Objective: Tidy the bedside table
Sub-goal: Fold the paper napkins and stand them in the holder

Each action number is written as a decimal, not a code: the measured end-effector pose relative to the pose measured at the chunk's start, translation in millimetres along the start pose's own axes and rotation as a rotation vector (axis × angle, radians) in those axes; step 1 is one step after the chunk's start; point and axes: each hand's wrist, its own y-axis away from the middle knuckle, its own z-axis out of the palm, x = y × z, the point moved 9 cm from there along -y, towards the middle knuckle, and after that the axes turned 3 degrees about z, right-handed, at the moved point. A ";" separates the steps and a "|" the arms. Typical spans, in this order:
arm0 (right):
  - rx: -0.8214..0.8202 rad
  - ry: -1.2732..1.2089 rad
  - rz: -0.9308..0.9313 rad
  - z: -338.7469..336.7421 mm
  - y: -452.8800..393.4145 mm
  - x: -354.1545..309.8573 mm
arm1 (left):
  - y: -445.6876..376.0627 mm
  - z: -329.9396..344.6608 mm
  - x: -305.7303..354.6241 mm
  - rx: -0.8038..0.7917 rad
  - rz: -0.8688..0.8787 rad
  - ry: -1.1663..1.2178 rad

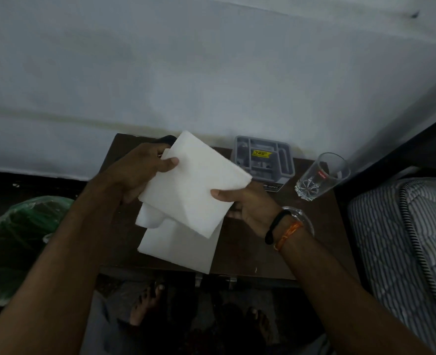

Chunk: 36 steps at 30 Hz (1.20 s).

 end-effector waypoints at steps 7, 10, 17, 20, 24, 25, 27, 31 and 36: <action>-0.124 -0.216 0.014 13.8 1.3 4.5 | -7.0 5.5 -2.8 0.041 -0.046 0.283; -0.121 -0.295 0.004 12.3 5.8 0.7 | -8.4 2.3 -4.7 0.079 -0.063 0.346; -0.098 -0.322 0.027 2.8 10.7 -0.1 | -8.1 -1.0 -1.6 0.110 -0.002 0.090; -0.045 -0.236 0.039 1.8 6.4 7.5 | -9.6 -1.9 -9.2 0.119 -0.009 -0.099; 0.000 -0.151 0.050 0.8 3.7 15.6 | -14.3 2.5 -19.5 0.090 -0.024 -0.253; 0.014 -0.146 0.052 -0.7 2.9 17.8 | -15.3 2.4 -19.8 0.097 -0.017 -0.317; 0.050 -0.129 0.078 -3.0 2.1 24.5 | -18.0 5.2 -23.4 0.077 -0.019 -0.426; 0.091 0.032 0.155 -1.8 3.4 37.9 | -18.1 23.7 -34.6 -0.060 -0.072 -0.547; 0.096 0.169 0.171 -0.9 7.9 37.2 | -22.3 23.4 -47.3 -0.103 -0.106 -0.687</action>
